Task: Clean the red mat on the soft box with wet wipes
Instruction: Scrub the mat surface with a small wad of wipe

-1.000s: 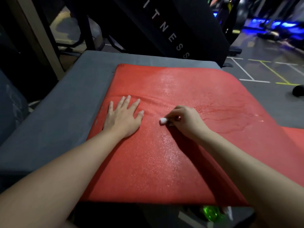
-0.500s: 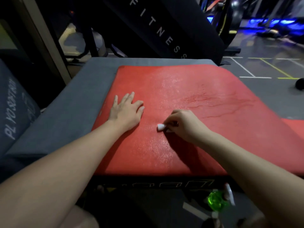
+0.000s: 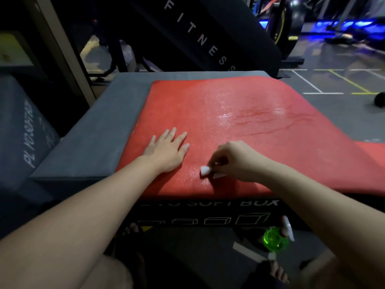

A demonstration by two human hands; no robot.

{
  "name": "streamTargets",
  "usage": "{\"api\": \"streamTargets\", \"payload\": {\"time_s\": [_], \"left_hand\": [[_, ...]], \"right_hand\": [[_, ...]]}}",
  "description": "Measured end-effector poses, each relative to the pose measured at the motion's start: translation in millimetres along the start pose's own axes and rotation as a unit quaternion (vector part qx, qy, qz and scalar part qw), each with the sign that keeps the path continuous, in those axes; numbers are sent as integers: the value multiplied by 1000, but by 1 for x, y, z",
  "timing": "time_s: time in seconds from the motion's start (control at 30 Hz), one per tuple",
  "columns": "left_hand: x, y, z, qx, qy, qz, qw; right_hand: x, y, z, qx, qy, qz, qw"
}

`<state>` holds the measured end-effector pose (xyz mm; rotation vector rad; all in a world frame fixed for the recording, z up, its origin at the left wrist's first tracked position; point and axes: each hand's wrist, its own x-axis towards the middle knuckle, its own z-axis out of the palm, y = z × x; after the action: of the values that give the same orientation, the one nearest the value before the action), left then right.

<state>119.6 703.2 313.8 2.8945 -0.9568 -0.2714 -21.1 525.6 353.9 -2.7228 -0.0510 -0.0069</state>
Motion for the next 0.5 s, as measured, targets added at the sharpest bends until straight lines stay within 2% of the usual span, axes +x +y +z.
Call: {"api": "streamTargets", "payload": {"time_s": [0.1, 0.17, 0.5], "left_hand": [[-1, 2, -1, -5, 4, -4, 1000], [-1, 1, -1, -10, 1, -3, 1000], [0, -4, 2, -8, 2, 7, 1000]], "right_hand": [[10, 3, 10, 4, 87, 10, 996], [9, 3, 14, 6, 105, 9, 994], [-58, 6, 9, 19, 20, -105, 994]]}}
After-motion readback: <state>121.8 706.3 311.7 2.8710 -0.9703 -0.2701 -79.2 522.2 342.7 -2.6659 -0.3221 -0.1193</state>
